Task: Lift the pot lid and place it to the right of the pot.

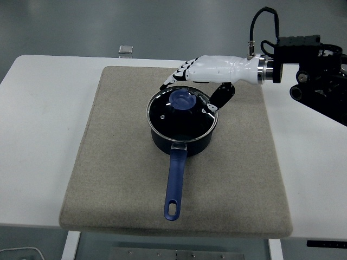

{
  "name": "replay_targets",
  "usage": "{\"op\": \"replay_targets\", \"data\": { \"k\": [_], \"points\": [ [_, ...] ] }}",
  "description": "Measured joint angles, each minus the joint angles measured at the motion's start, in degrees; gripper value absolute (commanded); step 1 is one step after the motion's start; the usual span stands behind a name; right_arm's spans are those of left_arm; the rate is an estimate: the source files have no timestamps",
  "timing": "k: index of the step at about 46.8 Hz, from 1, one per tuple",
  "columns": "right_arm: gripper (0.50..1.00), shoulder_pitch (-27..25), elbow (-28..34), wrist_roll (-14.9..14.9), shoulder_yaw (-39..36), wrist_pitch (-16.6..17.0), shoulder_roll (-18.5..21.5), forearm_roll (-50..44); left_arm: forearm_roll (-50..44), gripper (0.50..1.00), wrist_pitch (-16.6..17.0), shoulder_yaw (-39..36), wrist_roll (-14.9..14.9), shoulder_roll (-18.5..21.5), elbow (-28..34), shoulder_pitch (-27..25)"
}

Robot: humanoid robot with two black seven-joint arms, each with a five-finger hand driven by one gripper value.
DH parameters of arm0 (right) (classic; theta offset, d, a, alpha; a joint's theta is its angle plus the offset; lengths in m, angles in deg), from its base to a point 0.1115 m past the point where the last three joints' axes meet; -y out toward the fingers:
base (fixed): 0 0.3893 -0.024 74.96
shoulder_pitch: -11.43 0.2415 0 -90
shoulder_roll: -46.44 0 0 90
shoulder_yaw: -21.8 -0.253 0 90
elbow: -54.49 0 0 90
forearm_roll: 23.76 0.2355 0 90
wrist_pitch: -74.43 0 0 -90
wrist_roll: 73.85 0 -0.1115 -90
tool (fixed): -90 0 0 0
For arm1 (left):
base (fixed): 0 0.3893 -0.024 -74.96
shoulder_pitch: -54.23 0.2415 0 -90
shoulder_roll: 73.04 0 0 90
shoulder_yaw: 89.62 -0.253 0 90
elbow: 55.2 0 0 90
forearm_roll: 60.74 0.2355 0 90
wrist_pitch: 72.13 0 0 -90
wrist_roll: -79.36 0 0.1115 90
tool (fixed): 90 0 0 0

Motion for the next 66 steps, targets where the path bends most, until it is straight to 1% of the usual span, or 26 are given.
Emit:
{"op": "replay_targets", "data": {
  "k": [12, 18, 23, 31, 37, 62, 66],
  "points": [
    [0.909, -0.3, 0.28, 0.0, 0.45, -1.86, 0.08, -1.33, 0.0, 1.0, 0.0, 0.0, 0.0, 0.0, 0.0, 0.03],
    [0.909, -0.28, 0.43, 0.0, 1.85, -3.86, 0.13, -2.08, 0.0, 1.0, 0.0, 0.0, 0.0, 0.0, 0.0, 0.02],
    [0.909, -0.22, 0.52, 0.0, 2.26, -4.3, 0.17, -2.17, 0.0, 1.0, 0.0, 0.0, 0.0, 0.0, 0.0, 0.03],
    [0.909, -0.48, 0.85, 0.0, 2.38, -5.81, 1.25, -3.49, 0.0, 1.0, 0.0, 0.0, 0.01, 0.0, 0.0, 0.03],
    [0.909, -0.61, 0.97, 0.0, 2.48, -7.05, 1.37, -4.63, 0.0, 1.0, 0.0, 0.0, 0.0, 0.0, 0.0, 0.03],
    [0.909, 0.01, 2.11, 0.0, 2.55, -7.72, 1.33, -5.97, 0.0, 1.0, 0.0, 0.0, 0.0, 0.0, 0.0, 0.02],
    [0.909, 0.0, 2.13, 0.0, 2.55, -7.72, 2.08, -5.97, -0.01, 1.0, 0.0, 0.0, 0.0, 0.0, 0.0, 0.02]
  ]
}}
